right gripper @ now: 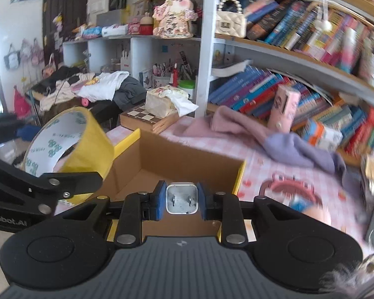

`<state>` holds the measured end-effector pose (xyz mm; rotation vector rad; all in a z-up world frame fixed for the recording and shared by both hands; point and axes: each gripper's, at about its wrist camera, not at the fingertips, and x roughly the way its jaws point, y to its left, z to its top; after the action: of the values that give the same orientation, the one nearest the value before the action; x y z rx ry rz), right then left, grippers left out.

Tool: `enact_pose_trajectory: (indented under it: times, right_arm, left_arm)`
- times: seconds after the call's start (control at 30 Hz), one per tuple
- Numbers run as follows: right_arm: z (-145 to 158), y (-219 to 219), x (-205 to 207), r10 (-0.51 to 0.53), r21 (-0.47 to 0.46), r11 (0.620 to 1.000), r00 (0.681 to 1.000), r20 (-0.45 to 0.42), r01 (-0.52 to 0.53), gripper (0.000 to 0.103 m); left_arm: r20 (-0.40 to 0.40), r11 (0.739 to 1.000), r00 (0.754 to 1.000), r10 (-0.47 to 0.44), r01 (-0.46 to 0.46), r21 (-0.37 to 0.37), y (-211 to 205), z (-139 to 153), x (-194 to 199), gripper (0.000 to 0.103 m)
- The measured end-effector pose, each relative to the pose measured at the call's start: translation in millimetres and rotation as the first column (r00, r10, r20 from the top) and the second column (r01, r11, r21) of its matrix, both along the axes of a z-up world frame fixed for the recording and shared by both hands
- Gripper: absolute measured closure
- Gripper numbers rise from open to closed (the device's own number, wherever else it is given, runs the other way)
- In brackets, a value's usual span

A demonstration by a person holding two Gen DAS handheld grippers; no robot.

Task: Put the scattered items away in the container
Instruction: 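Lower the tape roll into the box and open the left tool while the right tool releases the plug inside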

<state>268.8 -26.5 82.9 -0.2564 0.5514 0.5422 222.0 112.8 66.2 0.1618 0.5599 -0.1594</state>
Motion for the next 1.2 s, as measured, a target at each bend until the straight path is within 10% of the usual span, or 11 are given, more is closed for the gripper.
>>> enact_pose_trajectory:
  times: [0.3,0.63,1.2]
  right_arm:
    - [-39,24,94,0.184,-0.218,0.956,0.98,-0.072,-0.195,0.078]
    - [-96,59,141,0.452,-0.499,0.719,0.871,-0.192,-0.483,0.078]
    - [-128,58,170,0.52,-0.53,0.593,0.791,-0.322,-0.606,0.078]
  left_arm:
    - [-0.135,0.982,0.988,-0.074,0.096,0.16,-10,-28,92,0.02]
    - [-0.353,0.89,0.922,-0.156,0.286,0.354,-30,-84,151,0.02]
    - [-0.509,0.824,0.842,-0.181,0.412,0.389,-36,-125,187,0.019]
